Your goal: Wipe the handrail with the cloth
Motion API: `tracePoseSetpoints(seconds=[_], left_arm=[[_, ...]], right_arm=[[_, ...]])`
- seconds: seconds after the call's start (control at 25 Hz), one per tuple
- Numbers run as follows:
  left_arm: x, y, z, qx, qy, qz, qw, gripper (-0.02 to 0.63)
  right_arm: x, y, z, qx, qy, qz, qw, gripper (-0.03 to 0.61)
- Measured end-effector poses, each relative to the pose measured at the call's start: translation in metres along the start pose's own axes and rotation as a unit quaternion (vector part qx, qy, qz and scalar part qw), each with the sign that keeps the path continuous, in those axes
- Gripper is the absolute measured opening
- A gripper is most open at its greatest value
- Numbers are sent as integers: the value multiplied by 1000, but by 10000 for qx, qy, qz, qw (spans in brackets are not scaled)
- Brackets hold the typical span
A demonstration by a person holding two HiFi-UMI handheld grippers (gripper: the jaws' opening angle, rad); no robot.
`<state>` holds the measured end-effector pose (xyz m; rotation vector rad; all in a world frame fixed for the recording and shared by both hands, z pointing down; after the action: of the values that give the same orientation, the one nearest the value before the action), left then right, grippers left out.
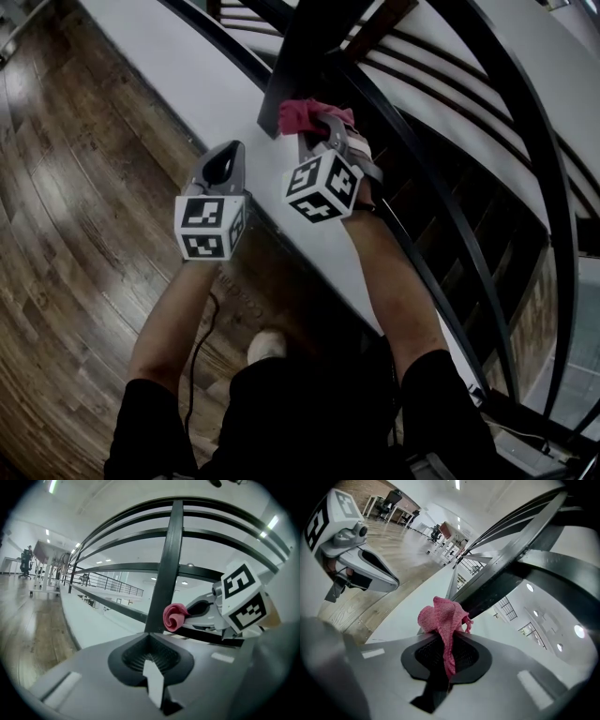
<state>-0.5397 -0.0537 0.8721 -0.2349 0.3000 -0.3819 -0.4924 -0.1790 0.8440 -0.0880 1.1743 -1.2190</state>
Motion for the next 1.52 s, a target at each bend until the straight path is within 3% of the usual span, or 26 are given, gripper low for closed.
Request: tracePoseSetpoints(seconds=[0.12,0.24,0.48,0.64,0.76,0.88,1.0,1.08,1.24,1.36,1.52], left_arm=[[2,8,-1,24,-52,-7,10000,0],[3,17,-7,73,-188,-3,9998,0],[6,36,-20,344,-154,-24,9993,0],[44,47,-32,585,-139,292,9978,0],[82,50,-51,796,-368,633,9941,0],[107,61,-74,1036,-645,644,9904,0],[132,78,-95,1070,-697,475,9907,0],[157,97,-113,1090,-707,263,9912,0],[196,146,-169,1329,-351,-77,9905,0],[207,187,-217,1382,-564,-260,9885,0],[205,244,-303,1459,-628,-668,9850,0]], right_arm=[[0,1,-1,94,-253,-100,9996,40],[0,20,-15,568,-736,-273,9953,40],[-13,93,-29,1454,-857,-160,9855,40],[-12,154,-19,1929,-1235,-205,9732,40],[0,198,-5,2176,-1286,52,9675,40],[10,229,16,2241,-1300,375,9651,40],[25,259,31,2474,-1488,318,9569,40],[41,294,33,2690,-1483,230,9514,40],[60,359,13,3195,-1611,-116,9337,40],[73,398,-30,3409,-1697,-432,9236,40],[122,455,-90,3655,-1911,-536,9094,40]])
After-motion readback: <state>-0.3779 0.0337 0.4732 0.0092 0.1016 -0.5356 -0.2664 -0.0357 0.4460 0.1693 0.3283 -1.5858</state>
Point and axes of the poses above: the fingertips, and each gripper's own axes: y backward along the fingers, x to its right, z out of its underside, the point moved 4 cm from there along y, backward along the fingers, and after that the axes turned 1 degree about z, right-handed, at the moved point
